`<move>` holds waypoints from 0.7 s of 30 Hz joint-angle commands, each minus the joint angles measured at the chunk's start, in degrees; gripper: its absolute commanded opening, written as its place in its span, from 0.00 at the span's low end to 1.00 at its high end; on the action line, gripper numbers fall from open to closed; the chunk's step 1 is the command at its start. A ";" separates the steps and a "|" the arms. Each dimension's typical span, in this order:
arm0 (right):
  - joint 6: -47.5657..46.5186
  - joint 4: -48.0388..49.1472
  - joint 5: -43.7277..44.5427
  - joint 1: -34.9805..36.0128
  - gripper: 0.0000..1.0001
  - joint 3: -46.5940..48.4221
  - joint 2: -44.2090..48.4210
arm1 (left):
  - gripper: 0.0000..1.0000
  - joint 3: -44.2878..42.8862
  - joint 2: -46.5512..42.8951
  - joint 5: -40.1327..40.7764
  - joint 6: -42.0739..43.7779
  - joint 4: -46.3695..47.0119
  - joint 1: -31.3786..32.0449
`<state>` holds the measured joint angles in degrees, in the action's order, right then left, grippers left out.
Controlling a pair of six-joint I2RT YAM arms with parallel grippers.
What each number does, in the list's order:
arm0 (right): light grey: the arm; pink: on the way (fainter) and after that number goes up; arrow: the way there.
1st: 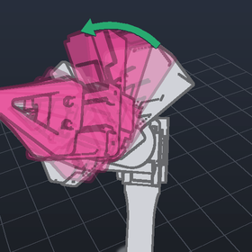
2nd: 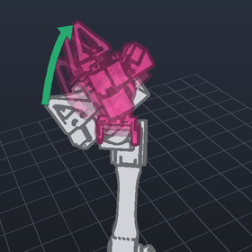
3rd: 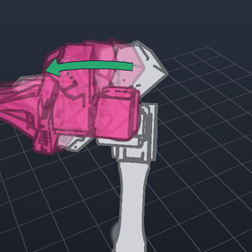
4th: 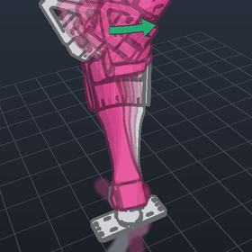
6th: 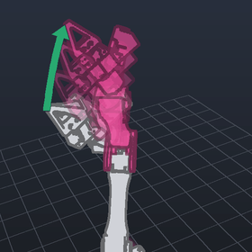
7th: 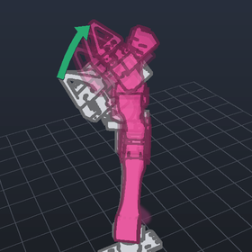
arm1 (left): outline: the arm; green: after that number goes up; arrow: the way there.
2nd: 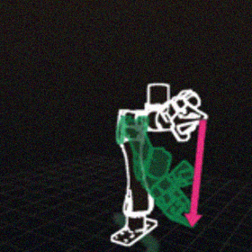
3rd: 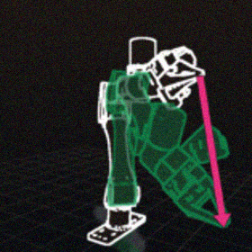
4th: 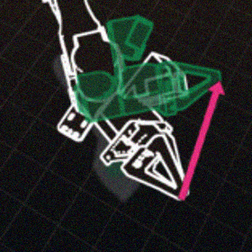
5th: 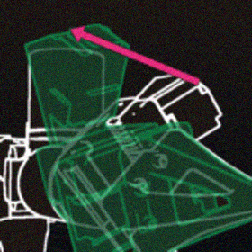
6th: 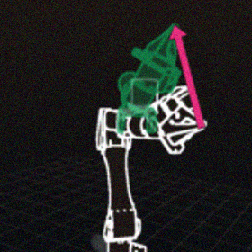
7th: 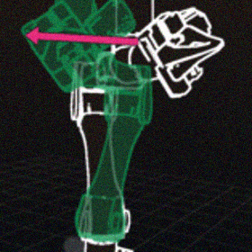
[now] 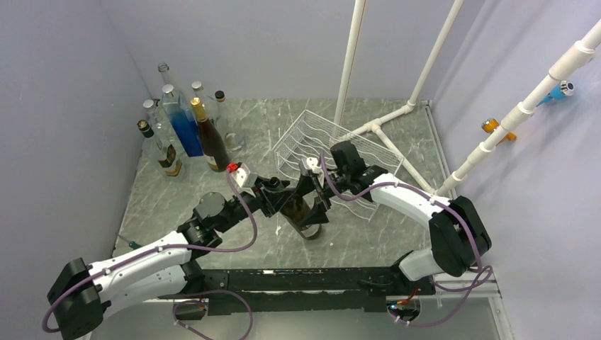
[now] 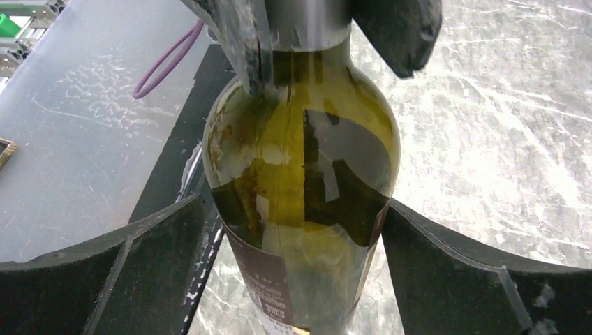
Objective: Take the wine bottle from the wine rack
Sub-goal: Pick up the wine bottle from the wine rack, then place the wine bottle at the center of the board.
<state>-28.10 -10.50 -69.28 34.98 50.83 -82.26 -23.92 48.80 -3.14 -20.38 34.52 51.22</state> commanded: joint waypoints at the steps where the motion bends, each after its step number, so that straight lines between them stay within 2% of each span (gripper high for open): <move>1: -1.22 -0.30 -1.40 -0.27 0.98 0.85 2.04 | 0.00 -5.13 -3.95 1.50 2.43 1.96 -0.37; 21: -4.14 -2.91 -0.36 -1.30 1.00 1.27 2.51 | 0.00 -10.37 -8.86 1.58 8.56 -14.08 -5.07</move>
<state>-30.46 -12.91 -68.90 33.93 50.83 -81.52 -29.32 42.44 -2.02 -13.15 16.27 47.31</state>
